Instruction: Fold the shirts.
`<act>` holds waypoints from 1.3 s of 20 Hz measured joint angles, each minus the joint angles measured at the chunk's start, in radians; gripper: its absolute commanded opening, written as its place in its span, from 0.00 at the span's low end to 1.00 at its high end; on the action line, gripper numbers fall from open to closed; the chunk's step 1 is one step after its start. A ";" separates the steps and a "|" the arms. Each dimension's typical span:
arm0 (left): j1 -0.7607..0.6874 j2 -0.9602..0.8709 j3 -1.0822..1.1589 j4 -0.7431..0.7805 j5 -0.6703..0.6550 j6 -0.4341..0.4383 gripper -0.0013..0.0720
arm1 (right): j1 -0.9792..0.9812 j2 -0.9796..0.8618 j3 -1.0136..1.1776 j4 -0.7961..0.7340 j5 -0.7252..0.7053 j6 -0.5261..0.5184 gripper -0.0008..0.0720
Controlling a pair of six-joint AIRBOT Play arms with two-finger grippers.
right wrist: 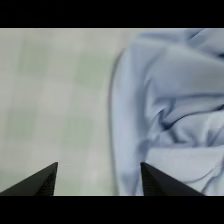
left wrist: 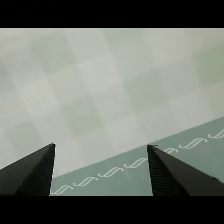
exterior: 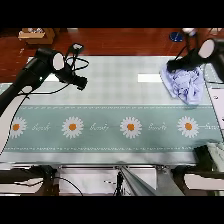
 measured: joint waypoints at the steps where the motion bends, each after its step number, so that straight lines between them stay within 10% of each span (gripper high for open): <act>1: 0.002 0.000 0.006 0.006 0.004 0.001 1.00 | -0.024 -0.003 0.016 -0.021 -0.042 0.016 0.83; 16: 0.018 0.000 0.021 0.027 0.009 0.007 1.00 | -0.224 -0.294 0.062 0.029 -0.070 0.007 0.81; 17: 0.018 0.000 0.021 0.027 0.009 0.006 1.00 | -0.225 -0.311 0.063 0.025 -0.063 0.007 0.70; 19: 0.018 0.000 0.021 0.027 0.008 0.006 1.00 | -0.226 -0.335 0.063 0.011 -0.047 0.006 0.11; 26: 0.018 0.002 0.099 0.028 -0.031 0.021 1.00 | -0.227 -0.197 0.063 -0.036 -0.055 0.001 0.05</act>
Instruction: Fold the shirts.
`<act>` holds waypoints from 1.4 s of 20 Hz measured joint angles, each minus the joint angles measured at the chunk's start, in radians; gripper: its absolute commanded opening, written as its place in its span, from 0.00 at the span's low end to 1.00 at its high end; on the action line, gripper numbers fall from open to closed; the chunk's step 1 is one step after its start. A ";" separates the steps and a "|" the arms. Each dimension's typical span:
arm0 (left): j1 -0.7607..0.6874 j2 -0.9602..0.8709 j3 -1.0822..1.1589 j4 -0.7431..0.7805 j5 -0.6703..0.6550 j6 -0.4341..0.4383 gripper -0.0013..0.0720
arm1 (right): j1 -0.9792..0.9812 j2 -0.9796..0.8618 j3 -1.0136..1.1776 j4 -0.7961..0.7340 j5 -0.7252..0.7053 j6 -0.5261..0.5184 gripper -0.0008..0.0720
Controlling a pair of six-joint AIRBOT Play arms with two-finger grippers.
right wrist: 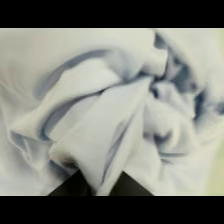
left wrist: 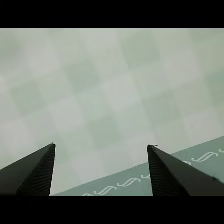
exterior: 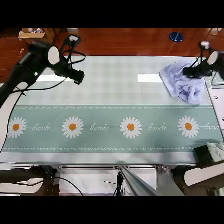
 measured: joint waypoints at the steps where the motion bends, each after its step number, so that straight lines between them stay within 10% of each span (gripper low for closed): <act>1: 0.000 0.002 0.035 0.000 -0.023 0.002 1.00 | 0.002 0.056 0.000 0.000 -0.013 0.000 0.05; 14: 0.000 0.208 0.472 0.000 -0.397 0.016 1.00 | 0.261 0.740 0.001 0.275 -0.085 -0.023 0.05; 24: 0.000 0.251 0.396 -0.005 -0.520 0.001 1.00 | 0.744 0.465 -0.138 0.285 0.186 -0.038 0.05; 26: 0.000 0.251 0.353 -0.005 -0.523 0.001 1.00 | 0.797 0.377 -0.165 0.221 0.188 -0.038 0.49; 28: 0.000 0.252 0.304 -0.005 -0.520 0.001 1.00 | 0.819 0.312 -0.178 0.175 0.181 -0.034 0.61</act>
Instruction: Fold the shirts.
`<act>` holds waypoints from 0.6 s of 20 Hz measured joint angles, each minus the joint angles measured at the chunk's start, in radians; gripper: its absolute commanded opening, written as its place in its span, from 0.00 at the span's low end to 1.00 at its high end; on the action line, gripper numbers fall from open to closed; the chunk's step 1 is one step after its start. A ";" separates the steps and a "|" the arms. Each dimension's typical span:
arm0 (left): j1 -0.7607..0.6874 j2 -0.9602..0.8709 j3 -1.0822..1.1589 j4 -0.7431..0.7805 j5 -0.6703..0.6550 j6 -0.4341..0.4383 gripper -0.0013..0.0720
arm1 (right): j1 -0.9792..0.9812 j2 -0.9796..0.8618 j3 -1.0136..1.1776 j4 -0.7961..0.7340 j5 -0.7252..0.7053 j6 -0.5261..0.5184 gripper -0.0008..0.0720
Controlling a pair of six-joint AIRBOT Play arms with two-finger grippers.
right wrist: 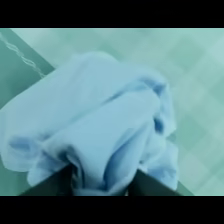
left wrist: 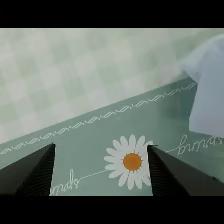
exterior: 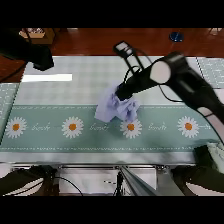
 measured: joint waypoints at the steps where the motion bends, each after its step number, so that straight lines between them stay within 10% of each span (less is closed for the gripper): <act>1: 0.000 0.000 -0.029 0.000 0.004 0.000 1.00 | 0.002 -0.018 -0.004 -0.014 -0.006 0.006 0.64; 12: 0.005 0.000 -0.499 -0.246 0.218 0.120 1.00 | -0.400 0.111 -0.047 -0.099 0.127 -0.003 0.68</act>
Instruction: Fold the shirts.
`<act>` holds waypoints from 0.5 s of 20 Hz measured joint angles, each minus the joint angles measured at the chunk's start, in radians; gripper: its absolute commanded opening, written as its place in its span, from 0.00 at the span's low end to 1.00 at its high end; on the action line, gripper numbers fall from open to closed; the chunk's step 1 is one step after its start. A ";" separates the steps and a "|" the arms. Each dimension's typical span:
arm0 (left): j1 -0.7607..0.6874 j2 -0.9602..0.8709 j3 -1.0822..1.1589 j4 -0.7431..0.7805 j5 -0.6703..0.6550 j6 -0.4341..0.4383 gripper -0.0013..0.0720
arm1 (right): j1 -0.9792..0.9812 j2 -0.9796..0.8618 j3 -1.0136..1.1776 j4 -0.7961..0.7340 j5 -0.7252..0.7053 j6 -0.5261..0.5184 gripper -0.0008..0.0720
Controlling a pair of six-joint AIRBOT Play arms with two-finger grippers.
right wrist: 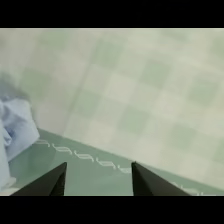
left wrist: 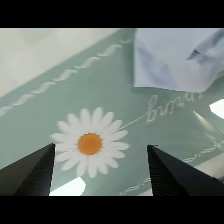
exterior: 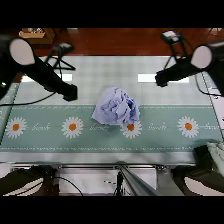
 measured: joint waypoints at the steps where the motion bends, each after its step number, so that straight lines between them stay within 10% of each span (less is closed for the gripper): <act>1: 0.009 0.000 -0.056 -0.042 0.033 0.018 1.00 | -0.059 0.004 -0.022 0.050 0.019 -0.018 0.68; 10: 0.231 -0.045 -0.458 -0.619 0.291 0.267 1.00 | -0.327 0.014 -0.251 0.517 0.036 -0.204 0.68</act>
